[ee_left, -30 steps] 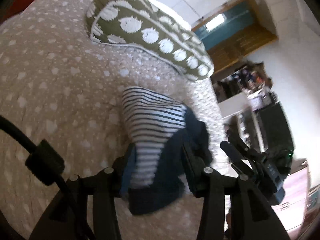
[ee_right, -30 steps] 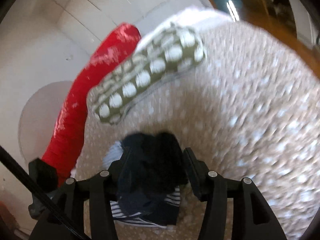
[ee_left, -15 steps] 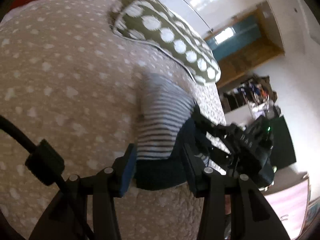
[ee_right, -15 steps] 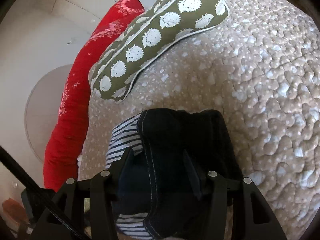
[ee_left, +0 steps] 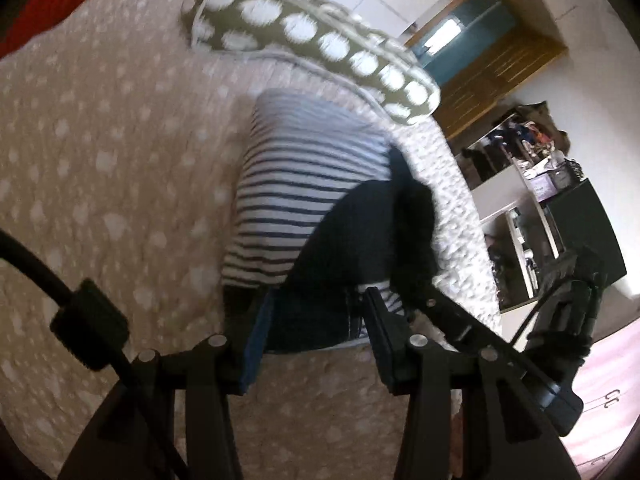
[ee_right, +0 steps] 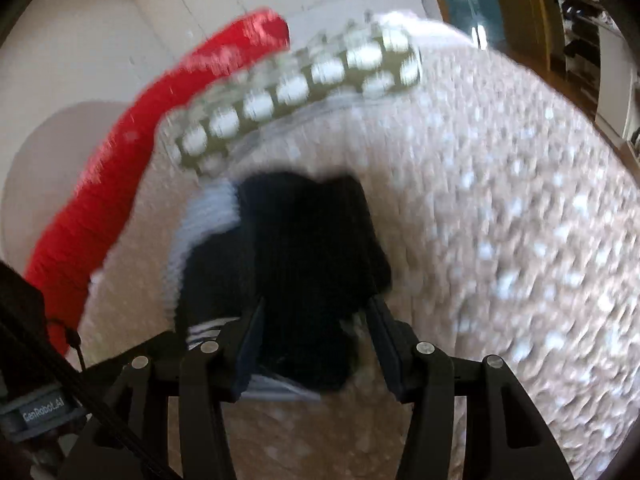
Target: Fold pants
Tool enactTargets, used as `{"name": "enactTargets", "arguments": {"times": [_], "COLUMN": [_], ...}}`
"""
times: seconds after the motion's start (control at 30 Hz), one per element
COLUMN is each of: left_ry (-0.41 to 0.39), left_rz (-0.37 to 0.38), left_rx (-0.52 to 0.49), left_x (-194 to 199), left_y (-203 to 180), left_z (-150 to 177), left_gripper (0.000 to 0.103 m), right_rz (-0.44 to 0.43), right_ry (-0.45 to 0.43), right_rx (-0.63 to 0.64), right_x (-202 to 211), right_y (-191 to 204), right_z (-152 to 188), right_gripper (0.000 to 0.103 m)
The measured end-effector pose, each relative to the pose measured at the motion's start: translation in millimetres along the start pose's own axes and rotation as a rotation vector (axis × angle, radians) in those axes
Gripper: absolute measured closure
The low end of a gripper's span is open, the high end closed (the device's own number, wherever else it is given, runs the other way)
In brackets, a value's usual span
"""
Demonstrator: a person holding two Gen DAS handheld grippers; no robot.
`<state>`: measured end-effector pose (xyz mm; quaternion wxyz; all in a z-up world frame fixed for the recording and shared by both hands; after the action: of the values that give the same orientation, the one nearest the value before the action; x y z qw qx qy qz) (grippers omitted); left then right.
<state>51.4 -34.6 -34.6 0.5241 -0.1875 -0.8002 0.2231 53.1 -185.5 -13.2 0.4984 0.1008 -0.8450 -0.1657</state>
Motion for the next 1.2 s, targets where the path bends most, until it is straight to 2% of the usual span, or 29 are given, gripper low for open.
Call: {"name": "enactTargets", "arguments": {"times": [0.07, 0.17, 0.27, 0.37, 0.43, 0.5, 0.57, 0.7, 0.8, 0.93, 1.1, 1.2], "left_ry": [-0.012, -0.059, -0.174, -0.351, -0.502, -0.623, -0.687, -0.691, -0.625, -0.478, -0.400, -0.365], "left_rz": [0.008, 0.006, -0.036, -0.164, -0.272, -0.360, -0.424, -0.510, -0.443, -0.372, -0.408, -0.397], "left_rx": [0.000, -0.015, -0.062, -0.130, -0.174, -0.207, -0.221, -0.220, -0.259, -0.232, -0.221, -0.204], "left_x": [6.9, 29.7, 66.2, 112.9, 148.1, 179.6, 202.3, 213.0, 200.1, 170.9, 148.5, 141.1], "left_y": [-0.9, -6.4, -18.9, -32.8, -44.5, -56.3, -66.2, -71.5, -74.7, -63.0, -51.2, -44.8], "left_z": [0.8, 1.2, 6.3, 17.8, 28.2, 40.2, 52.5, 67.0, 78.1, 88.8, 96.3, 100.2], "left_gripper": [0.058, 0.058, 0.056, 0.038, 0.019, 0.011, 0.007, 0.004, 0.004, 0.004, 0.004, 0.004], "right_rz": [-0.030, -0.063, -0.036, -0.005, 0.018, 0.032, 0.044, 0.047, 0.072, 0.107, 0.141, 0.178], "right_ry": [0.026, -0.030, -0.086, -0.136, -0.157, -0.177, -0.185, -0.188, -0.183, -0.149, -0.119, -0.106], "right_rx": [-0.029, -0.056, -0.042, -0.023, -0.015, -0.015, -0.015, -0.003, 0.033, 0.068, 0.085, 0.117], "right_x": [-8.2, 13.5, 41.5, 72.2, 86.1, 98.6, 106.6, 117.3, 121.8, 117.4, 112.9, 109.4], "right_y": [-5.5, -7.8, -5.9, -6.2, -5.1, -3.1, -0.8, 6.6, 13.7, 18.0, 15.9, 18.2], "right_z": [5.0, 2.4, 8.8, 27.3, 39.0, 52.8, 63.8, 84.1, 100.5, 117.3, 129.8, 135.5], "right_gripper": [0.048, 0.047, 0.047, 0.046, 0.045, 0.044, 0.043, 0.041, 0.038, 0.038, 0.037, 0.035]}}
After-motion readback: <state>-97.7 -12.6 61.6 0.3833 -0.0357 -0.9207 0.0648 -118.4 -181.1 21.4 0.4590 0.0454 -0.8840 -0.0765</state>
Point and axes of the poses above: each gripper's, at about its wrist camera, not at the fingertips, and x roughly against the way its jaws point, y to its left, z to its underside, the point moved 7 cm from there along -x, roughly the way its jaws point, and after that the axes turned 4 degrees about y, right-handed, at the moved point
